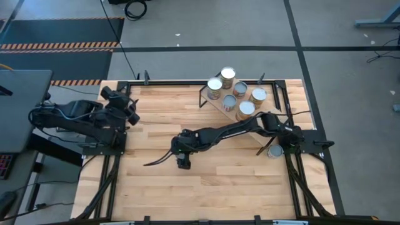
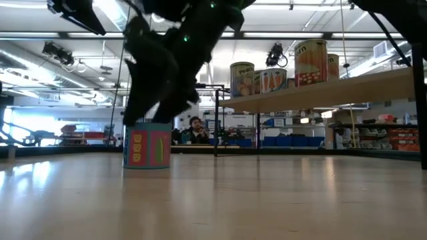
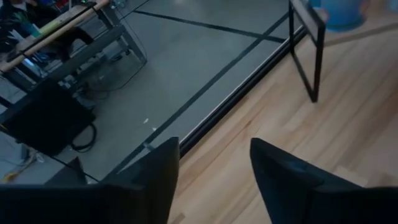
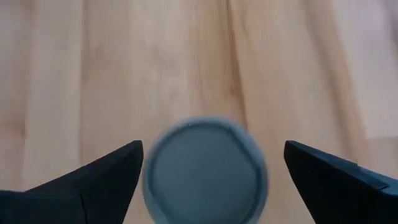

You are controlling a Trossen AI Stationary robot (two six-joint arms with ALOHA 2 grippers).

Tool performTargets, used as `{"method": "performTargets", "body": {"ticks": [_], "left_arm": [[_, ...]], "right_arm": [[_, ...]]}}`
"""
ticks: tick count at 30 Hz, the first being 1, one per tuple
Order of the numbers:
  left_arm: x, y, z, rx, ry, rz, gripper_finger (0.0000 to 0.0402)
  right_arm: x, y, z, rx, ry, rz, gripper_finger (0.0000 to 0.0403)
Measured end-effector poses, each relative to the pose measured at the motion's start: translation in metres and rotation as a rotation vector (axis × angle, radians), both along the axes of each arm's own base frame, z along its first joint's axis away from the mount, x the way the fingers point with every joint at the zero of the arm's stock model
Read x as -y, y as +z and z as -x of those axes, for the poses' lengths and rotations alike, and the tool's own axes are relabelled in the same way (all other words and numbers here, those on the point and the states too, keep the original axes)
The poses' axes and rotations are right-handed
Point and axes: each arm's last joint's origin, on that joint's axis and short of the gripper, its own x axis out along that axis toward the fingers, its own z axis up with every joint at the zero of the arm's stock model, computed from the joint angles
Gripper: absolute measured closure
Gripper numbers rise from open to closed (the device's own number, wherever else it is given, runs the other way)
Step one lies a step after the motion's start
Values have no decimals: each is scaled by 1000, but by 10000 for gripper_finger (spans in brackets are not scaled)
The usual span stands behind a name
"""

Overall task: Pick and place cans onto a shelf
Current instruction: Put the small canned corn on the shelf

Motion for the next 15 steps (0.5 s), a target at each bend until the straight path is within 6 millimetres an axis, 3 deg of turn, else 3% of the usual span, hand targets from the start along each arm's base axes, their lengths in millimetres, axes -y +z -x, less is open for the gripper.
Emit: {"method": "performTargets", "body": {"ticks": [6, 15], "left_arm": [[0, -2, 3, -43, 0, -7, 168], [0, -2, 3, -53, -6, -14, 174]], "right_arm": [[-2, -10, 0, -46, 46, -74, 4], [6, -27, -1, -96, 4, -22, 18]]}}
